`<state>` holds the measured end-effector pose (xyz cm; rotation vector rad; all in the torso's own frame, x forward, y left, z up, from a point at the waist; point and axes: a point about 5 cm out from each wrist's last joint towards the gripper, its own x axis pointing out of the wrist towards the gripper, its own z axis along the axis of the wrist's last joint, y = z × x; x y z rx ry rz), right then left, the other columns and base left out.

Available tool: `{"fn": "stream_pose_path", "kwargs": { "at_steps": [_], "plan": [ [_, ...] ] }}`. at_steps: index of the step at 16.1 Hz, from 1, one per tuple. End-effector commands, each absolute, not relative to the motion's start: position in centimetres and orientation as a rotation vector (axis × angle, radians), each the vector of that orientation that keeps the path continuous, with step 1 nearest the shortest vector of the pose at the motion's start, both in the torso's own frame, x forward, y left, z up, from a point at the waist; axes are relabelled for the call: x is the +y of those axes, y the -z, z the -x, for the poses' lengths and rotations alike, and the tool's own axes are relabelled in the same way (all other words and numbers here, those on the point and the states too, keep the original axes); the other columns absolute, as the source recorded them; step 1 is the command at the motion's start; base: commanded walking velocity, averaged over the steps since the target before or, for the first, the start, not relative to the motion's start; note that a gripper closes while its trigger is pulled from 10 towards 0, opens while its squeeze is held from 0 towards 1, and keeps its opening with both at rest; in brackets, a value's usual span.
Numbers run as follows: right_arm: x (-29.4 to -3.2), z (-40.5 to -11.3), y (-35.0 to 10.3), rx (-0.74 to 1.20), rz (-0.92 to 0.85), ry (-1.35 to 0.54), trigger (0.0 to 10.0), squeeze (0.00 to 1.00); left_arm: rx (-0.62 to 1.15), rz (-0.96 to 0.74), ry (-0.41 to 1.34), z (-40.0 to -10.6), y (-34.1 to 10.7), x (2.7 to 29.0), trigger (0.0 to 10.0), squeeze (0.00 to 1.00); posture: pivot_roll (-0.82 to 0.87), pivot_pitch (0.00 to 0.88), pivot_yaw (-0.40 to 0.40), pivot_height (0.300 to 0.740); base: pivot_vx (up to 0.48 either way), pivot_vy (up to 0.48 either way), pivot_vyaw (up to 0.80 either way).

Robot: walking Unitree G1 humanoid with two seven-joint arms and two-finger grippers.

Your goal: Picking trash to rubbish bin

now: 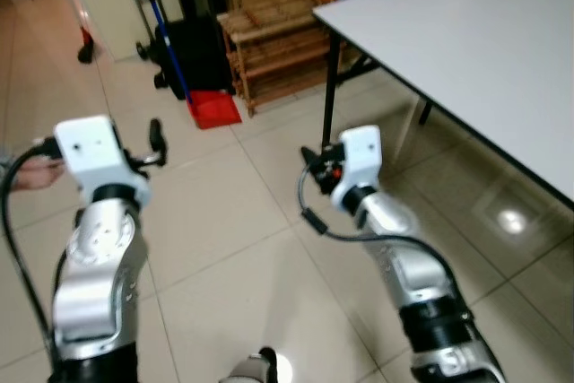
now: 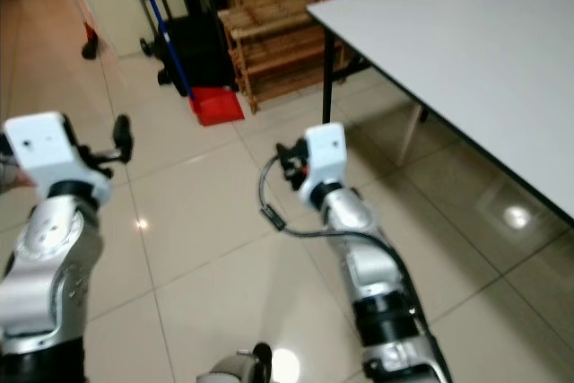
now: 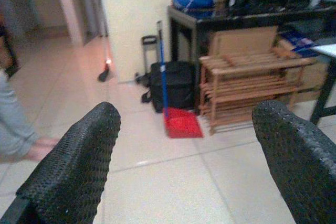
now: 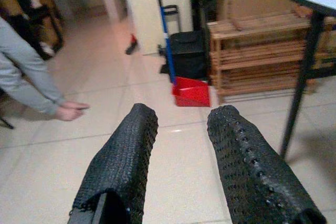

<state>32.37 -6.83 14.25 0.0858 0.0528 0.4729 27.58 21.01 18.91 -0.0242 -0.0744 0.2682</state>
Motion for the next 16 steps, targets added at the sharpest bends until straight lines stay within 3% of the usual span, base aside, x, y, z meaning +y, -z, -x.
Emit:
{"fn": "stream_pose_path", "kwargs": {
  "at_steps": [1,16],
  "plan": [
    [-6.89,-32.21,-14.56,0.043,-0.09,-0.484,10.0,0.0,-0.089,0.025,-0.261,-27.35,-19.3,20.93,10.0,0.0,0.03,0.128,0.077,0.74,0.345,0.0,0.0],
    [-6.88,-32.09,-14.3,0.052,-0.082,-0.491,10.0,0.0,-0.059,0.018,-0.251,-27.04,-18.89,20.74,10.0,0.0,0.04,0.134,0.079,0.74,0.473,0.0,0.0]
  ]
}}
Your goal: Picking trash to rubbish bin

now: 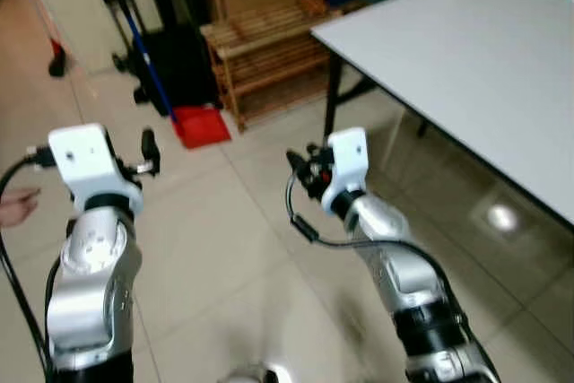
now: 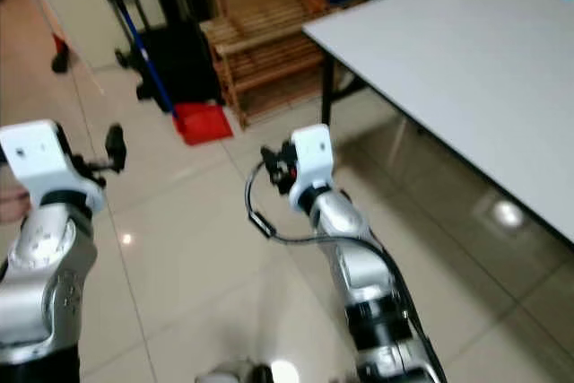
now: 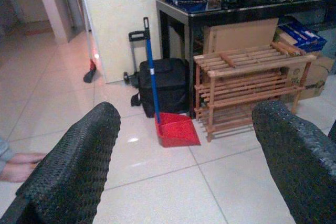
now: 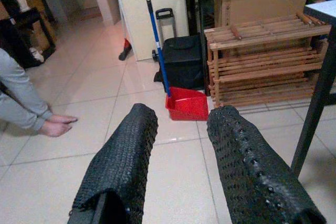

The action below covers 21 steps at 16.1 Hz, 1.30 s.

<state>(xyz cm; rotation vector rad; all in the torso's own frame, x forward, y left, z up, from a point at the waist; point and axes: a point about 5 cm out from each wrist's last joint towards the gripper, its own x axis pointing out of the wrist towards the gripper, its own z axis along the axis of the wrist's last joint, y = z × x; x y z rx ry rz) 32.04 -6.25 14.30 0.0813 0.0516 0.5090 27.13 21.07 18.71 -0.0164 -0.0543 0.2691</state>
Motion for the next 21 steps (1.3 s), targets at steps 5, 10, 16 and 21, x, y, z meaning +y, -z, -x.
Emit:
{"fn": "stream_pose_path", "kwargs": {
  "at_steps": [5,10,16,21],
  "plan": [
    [-6.9,-32.03,-14.11,0.056,-0.089,-0.481,10.0,0.0,-0.05,0.007,-0.249,-27.04,-18.86,20.86,10.0,0.0,0.04,0.136,0.085,0.74,0.48,0.0,0.58],
    [-6.92,-32.0,-14.09,0.058,-0.09,-0.481,10.0,0.0,-0.044,0.008,-0.246,-26.98,-18.82,20.77,10.0,0.0,0.04,0.138,0.085,0.74,0.48,0.0,0.0],
    [-6.89,-31.88,-13.98,0.063,-0.09,-0.484,10.0,0.0,-0.032,0.008,-0.247,-26.85,-18.5,20.76,10.0,0.0,0.04,0.143,0.085,0.74,0.477,0.0,0.0],
    [-7.03,-31.93,-13.9,0.065,-0.083,-0.489,10.0,0.0,-0.021,-0.004,-0.255,-26.69,-18.02,21.17,10.0,0.0,0.04,0.141,0.079,0.74,0.472,0.0,0.0]
  ]
}}
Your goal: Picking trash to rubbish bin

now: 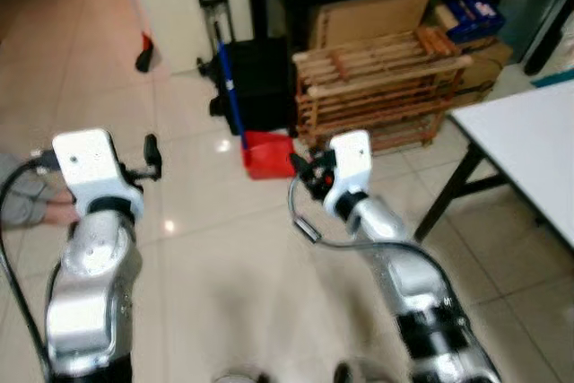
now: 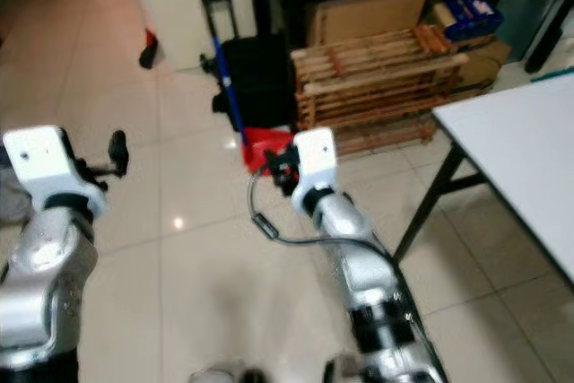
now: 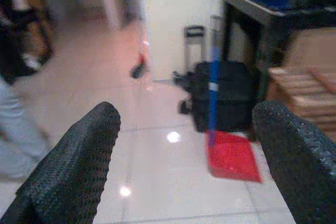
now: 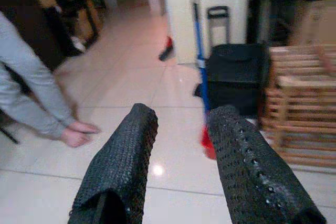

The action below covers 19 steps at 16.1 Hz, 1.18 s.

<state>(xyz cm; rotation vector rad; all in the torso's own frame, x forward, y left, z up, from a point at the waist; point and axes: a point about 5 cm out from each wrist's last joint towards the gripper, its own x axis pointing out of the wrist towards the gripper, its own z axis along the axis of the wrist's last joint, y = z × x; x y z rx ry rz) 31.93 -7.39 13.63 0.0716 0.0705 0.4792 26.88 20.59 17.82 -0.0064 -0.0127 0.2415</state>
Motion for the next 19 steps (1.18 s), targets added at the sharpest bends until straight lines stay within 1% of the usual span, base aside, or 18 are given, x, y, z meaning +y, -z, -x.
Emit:
{"fn": "stream_pose_path", "kwargs": {
  "at_steps": [1,5,7,9,12,15,19],
  "plan": [
    [-7.1,-32.0,-13.9,0.064,-0.076,-0.488,10.0,0.0,-0.015,-0.014,-0.256,-26.6,-17.8,21.4,10.0,0.0,0.04,0.139,0.076,0.74,0.472,0.0,0.0],
    [-8.1,-32.6,-15.0,-0.012,-0.063,-0.469,10.0,0.0,0.032,-0.07,-0.229,-26.6,-15.7,23.0,10.0,0.0,0.03,0.127,0.053,0.74,0.445,0.0,0.0],
    [-9.5,-33.2,-15.4,-0.029,-0.047,-0.444,10.0,0.0,0.076,-0.077,-0.217,-26.3,-14.0,23.6,10.0,0.0,0.01,0.113,0.039,0.74,0.371,0.0,0.0],
    [-10.5,-33.5,-15.6,-0.036,-0.03,-0.422,10.0,0.0,0.09,-0.071,-0.199,-26.0,-13.1,23.6,10.0,0.0,0.01,0.107,0.032,0.74,0.351,0.0,0.0],
    [-12.4,-34.2,-15.9,-0.046,0.005,-0.387,10.0,0.0,0.102,-0.075,-0.165,-25.4,-11.6,23.4,10.0,0.0,0.0,0.078,0.002,0.74,0.0,0.0,0.0],
    [-13.3,-35.1,-16.3,-0.054,0.028,-0.353,10.0,0.0,0.078,-0.073,-0.166,-25.6,-11.3,23.6,10.0,0.0,0.0,0.051,-0.029,0.74,0.0,0.0,0.0],
    [-15.0,-35.6,-16.6,-0.07,0.032,-0.304,10.0,0.0,0.078,-0.078,-0.189,-25.2,-10.1,24.9,10.0,0.0,-0.02,0.024,-0.031,0.74,0.0,0.0,0.0]
  ]
}}
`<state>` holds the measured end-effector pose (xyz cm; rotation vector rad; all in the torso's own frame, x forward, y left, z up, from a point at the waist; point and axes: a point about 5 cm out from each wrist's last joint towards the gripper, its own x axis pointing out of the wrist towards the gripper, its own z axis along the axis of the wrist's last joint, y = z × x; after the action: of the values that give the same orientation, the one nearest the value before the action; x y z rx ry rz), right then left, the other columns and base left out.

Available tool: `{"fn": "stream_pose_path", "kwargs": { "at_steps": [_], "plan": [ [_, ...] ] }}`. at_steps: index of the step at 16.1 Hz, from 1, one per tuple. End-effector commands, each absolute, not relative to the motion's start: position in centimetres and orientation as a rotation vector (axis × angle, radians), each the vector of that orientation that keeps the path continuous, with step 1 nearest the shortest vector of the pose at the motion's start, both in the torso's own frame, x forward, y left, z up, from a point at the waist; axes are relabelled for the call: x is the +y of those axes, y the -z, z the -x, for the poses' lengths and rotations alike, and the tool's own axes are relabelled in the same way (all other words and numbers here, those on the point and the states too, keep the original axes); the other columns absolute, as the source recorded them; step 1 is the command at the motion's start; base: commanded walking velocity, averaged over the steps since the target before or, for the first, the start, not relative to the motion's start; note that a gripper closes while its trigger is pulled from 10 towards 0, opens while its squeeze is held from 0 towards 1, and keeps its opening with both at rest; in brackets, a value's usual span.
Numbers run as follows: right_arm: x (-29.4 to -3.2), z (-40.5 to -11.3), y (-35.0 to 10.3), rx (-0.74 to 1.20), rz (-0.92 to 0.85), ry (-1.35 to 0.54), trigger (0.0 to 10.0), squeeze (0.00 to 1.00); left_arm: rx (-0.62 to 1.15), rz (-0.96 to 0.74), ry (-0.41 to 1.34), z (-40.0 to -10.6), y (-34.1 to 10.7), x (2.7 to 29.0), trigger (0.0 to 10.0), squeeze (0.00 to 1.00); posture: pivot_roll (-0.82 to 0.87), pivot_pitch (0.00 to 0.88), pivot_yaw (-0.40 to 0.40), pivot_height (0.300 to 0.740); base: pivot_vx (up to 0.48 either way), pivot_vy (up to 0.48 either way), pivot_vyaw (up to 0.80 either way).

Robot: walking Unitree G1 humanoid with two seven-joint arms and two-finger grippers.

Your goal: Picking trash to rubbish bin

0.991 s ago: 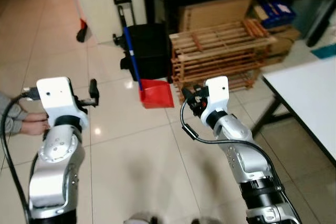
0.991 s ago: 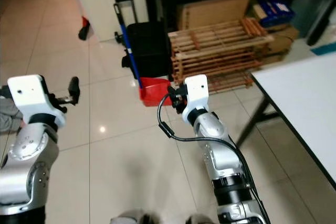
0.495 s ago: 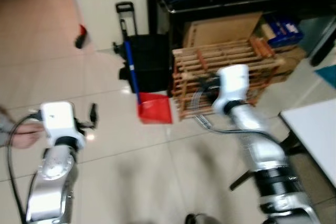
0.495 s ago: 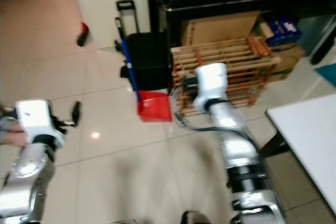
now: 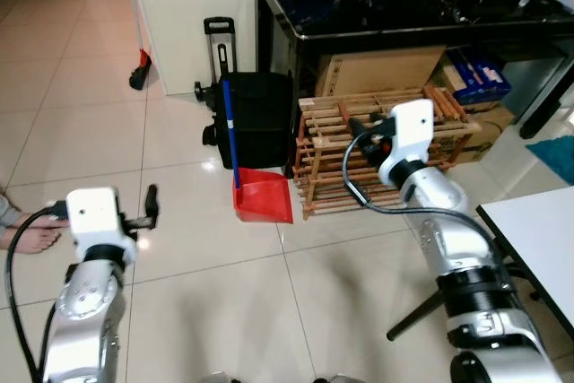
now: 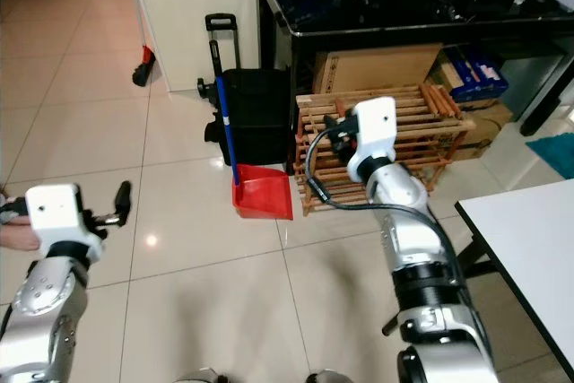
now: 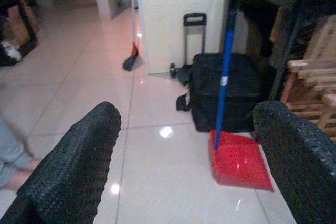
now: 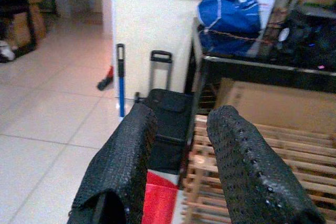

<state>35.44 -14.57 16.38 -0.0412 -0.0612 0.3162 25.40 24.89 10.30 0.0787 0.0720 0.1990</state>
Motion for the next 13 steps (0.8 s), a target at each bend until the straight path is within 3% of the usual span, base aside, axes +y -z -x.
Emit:
{"fn": "stream_pose_path", "kwargs": {
  "at_steps": [1,8,13],
  "plan": [
    [-15.9,-35.6,-16.7,-0.077,0.042,-0.275,10.0,0.0,0.08,-0.071,-0.207,-25.3,-9.8,25.3,10.0,0.0,-0.03,0.013,-0.024,0.74,0.0,0.0,0.0],
    [-15.8,-35.0,-15.2,-0.053,0.049,-0.276,10.0,0.0,0.067,-0.079,-0.247,-26.0,-9.1,25.9,10.0,0.0,-0.04,0.018,0.016,0.74,0.0,0.0,0.0],
    [-16.6,-34.1,-10.7,0.088,0.083,-0.269,10.0,0.0,0.181,-0.076,-0.264,-25.0,-5.4,26.7,10.0,0.0,-0.01,0.041,0.008,0.74,0.0,0.0,0.0]
  ]
}}
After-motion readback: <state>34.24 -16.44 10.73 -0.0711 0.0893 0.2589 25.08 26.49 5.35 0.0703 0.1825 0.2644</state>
